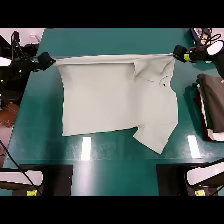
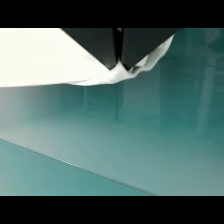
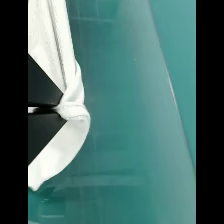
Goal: Fold the shirts.
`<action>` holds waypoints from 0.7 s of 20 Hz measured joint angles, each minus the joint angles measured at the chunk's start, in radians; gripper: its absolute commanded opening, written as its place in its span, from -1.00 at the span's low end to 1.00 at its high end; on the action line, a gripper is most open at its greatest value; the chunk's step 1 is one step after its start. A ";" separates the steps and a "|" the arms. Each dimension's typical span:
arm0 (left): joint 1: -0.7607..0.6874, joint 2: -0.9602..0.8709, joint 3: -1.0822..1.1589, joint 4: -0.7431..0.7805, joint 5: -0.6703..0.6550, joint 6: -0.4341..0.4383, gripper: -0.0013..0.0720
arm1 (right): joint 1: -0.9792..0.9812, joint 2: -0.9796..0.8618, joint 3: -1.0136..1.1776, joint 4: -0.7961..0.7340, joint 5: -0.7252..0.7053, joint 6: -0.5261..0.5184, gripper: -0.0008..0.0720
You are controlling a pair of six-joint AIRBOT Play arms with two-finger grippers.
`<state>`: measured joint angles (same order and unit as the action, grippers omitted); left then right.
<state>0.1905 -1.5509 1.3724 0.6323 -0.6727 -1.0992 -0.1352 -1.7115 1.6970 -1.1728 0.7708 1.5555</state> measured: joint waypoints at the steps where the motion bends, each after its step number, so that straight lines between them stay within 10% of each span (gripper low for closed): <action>1: -0.001 -0.002 0.001 0.016 -0.008 0.004 -0.90 | -0.002 -0.001 0.000 -0.004 0.000 0.000 -0.94; 14: -0.004 -0.040 0.000 0.367 -0.408 -0.026 -0.90 | -0.001 -0.004 -0.019 -0.227 0.382 -0.001 -0.93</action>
<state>0.1867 -1.5909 1.3727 0.9997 -1.0805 -1.1252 -0.1364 -1.7153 1.6783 -1.3994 1.1526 1.5543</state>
